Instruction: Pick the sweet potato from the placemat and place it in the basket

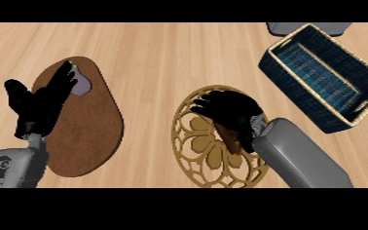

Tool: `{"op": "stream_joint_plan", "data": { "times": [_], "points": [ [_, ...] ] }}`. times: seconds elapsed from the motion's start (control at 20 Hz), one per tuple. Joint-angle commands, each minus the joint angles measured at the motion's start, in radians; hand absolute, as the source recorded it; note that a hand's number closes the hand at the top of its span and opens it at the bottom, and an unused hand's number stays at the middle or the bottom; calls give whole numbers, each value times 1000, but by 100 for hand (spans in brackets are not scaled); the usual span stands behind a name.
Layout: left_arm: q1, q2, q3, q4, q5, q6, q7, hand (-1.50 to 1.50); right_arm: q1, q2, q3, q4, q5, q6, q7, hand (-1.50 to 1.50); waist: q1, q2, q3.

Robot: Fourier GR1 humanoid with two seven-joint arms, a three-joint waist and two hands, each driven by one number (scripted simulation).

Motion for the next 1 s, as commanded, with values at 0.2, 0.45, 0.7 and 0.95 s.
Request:
{"op": "stream_joint_plan", "data": {
  "times": [0.2, 0.45, 0.7, 0.95],
  "points": [
    [16, -74, -12, 40, -63, 21, -57, 0, 5, 52, -57, 11, 21, 99, -62, -150, -1, 0, 0],
    [-18, -54, 35, 93, -53, -30, -78, 0, 35, 29, -56, 97, 104, -23, -191, -150, -2, 1, 0],
    [25, -62, 44, 50, -72, -24, -72, 0, 91, -7, -59, 4, 177, -8, -166, -150, -3, 0, 0],
    [49, -48, 60, 10, -57, -75, -52, 0, 92, 59, -50, -12, 249, 23, -132, -150, -1, -1, 0]
  ]
}}
